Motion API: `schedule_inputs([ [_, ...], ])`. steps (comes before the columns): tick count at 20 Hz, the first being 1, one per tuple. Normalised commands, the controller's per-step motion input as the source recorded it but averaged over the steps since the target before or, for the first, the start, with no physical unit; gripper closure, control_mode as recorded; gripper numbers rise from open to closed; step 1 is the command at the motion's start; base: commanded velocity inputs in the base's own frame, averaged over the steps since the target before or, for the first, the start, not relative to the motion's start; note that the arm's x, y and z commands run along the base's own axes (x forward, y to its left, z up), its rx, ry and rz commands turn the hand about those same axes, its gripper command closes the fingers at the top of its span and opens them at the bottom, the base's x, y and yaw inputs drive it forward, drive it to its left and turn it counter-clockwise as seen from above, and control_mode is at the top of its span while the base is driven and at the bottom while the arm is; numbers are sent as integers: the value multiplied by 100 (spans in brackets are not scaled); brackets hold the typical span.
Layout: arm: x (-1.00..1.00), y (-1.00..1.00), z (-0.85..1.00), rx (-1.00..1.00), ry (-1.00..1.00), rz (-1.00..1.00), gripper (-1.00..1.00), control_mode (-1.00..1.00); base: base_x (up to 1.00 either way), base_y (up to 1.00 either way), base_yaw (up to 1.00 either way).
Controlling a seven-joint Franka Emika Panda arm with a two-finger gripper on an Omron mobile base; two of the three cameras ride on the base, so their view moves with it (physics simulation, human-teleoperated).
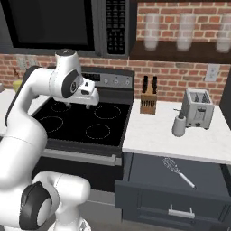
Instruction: Pick the whisk from the drawer and place it on the counter.
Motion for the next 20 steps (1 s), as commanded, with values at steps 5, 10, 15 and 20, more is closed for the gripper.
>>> schedule_inputs([
  [5,0,0,0,0,0,0,-100,100,53,7,0],
  [10,0,0,0,0,0,0,-100,100,56,20,0],
  [15,0,0,0,0,0,0,-100,100,36,27,0],
  [20,0,0,0,0,0,0,-100,100,12,3,0],
])
